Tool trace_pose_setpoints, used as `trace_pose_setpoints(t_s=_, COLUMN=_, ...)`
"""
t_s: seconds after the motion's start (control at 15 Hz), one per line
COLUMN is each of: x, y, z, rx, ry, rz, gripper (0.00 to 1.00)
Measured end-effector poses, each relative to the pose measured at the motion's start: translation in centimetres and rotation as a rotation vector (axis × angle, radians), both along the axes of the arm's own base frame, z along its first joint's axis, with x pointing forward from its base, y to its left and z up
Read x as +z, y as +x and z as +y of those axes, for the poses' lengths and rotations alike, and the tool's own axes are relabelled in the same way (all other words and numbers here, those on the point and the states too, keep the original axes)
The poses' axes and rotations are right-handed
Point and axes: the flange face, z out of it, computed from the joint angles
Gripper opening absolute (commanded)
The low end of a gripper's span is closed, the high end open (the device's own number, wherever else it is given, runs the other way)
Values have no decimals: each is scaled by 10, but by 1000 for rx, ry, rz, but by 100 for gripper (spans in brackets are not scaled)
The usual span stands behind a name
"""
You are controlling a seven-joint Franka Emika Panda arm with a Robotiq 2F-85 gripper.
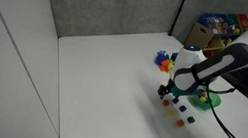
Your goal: Pick up the top left orange block from the table and put it in the green bowl
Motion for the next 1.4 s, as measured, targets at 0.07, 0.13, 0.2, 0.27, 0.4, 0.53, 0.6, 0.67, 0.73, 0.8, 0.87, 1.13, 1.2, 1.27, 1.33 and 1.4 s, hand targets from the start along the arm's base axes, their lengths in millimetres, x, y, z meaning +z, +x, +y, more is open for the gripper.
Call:
trace_pose_setpoints(t_s=0.07, x=-5, y=-1, z=-1, rx=-9, ry=-3, rz=5, gripper=100)
trace_pose_setpoints(t_s=0.13, x=-9, y=-1, z=-2, rx=-15, ry=-5, rz=9, gripper=100)
trace_pose_setpoints(t_s=0.2, x=-13, y=-2, z=-2, rx=-21, ry=-6, rz=14, gripper=100)
trace_pose_setpoints(t_s=0.27, x=-16, y=-2, z=-2, rx=-25, ry=-7, rz=17, gripper=100)
trace_pose_setpoints(t_s=0.4, x=-21, y=-3, z=-1, rx=-30, ry=-6, rz=21, gripper=72)
trace_pose_setpoints(t_s=0.53, x=-23, y=-4, z=-1, rx=-37, ry=-4, rz=24, gripper=56)
trace_pose_setpoints(t_s=0.6, x=-24, y=-4, z=0, rx=-39, ry=-3, rz=26, gripper=47)
trace_pose_setpoints(t_s=0.67, x=-25, y=-4, z=0, rx=-42, ry=-2, rz=28, gripper=40)
trace_pose_setpoints(t_s=0.73, x=-25, y=-4, z=0, rx=-43, ry=-2, rz=29, gripper=32)
trace_pose_setpoints(t_s=0.8, x=-25, y=-4, z=0, rx=-44, ry=-1, rz=29, gripper=25)
trace_pose_setpoints(t_s=0.87, x=-25, y=-4, z=0, rx=-44, ry=-1, rz=29, gripper=16)
trace_pose_setpoints(t_s=1.13, x=-19, y=1, z=4, rx=-40, ry=3, rz=27, gripper=10)
trace_pose_setpoints(t_s=1.2, x=-13, y=5, z=6, rx=-39, ry=4, rz=28, gripper=10)
trace_pose_setpoints(t_s=1.27, x=-5, y=10, z=7, rx=-39, ry=5, rz=31, gripper=10)
trace_pose_setpoints(t_s=1.33, x=6, y=15, z=8, rx=-39, ry=7, rz=34, gripper=10)
trace_pose_setpoints(t_s=1.4, x=19, y=20, z=8, rx=-38, ry=7, rz=39, gripper=10)
